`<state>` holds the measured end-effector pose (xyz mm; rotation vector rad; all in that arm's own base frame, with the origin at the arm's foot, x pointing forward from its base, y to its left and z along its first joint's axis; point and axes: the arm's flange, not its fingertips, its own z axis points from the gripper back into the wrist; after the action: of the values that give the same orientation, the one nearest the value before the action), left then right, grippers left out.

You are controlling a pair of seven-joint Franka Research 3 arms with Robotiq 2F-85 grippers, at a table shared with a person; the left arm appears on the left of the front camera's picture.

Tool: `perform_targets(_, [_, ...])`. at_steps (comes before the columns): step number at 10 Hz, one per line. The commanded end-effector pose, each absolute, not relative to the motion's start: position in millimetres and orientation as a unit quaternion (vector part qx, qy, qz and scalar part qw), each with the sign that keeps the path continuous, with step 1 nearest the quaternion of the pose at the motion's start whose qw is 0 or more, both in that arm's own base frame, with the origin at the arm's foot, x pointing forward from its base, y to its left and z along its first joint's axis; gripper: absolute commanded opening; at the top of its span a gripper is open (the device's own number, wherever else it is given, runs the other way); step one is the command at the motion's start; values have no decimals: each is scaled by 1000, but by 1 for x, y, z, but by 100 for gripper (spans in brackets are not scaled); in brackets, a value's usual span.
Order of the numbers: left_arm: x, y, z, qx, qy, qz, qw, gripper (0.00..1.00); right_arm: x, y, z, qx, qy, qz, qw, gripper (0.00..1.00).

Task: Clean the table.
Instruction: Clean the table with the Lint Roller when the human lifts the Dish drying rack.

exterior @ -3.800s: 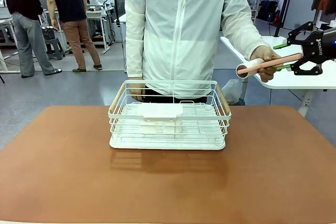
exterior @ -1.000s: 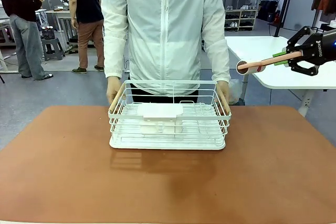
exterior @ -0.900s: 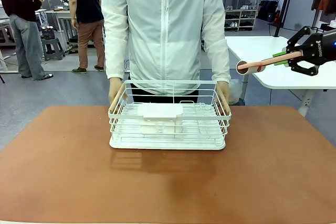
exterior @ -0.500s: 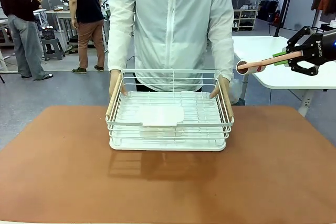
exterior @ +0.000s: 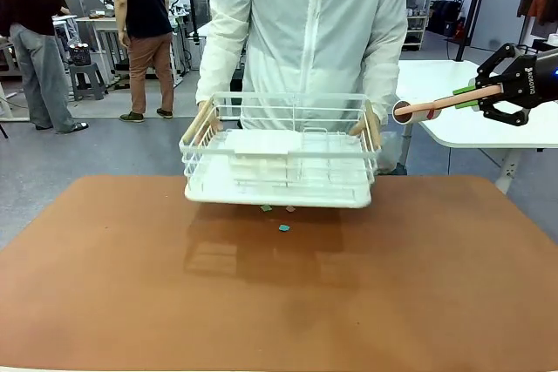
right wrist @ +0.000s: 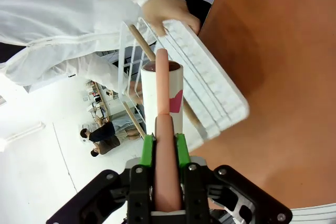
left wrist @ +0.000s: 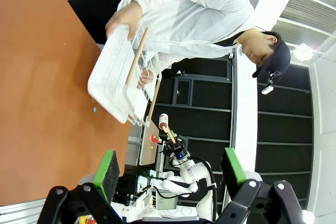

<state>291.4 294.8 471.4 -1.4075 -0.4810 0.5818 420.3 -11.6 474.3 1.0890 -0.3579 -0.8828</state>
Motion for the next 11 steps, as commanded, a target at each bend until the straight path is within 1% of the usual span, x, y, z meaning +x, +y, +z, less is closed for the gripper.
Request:
perform_targets(1, [289, 297, 473, -637, -217, 254, 695, 100, 420, -12, 476, 499, -165, -403, 749, 1])
perform_targets(11, [289, 297, 473, -637, -217, 254, 695, 100, 420, -12, 476, 499, -165, -403, 749, 1])
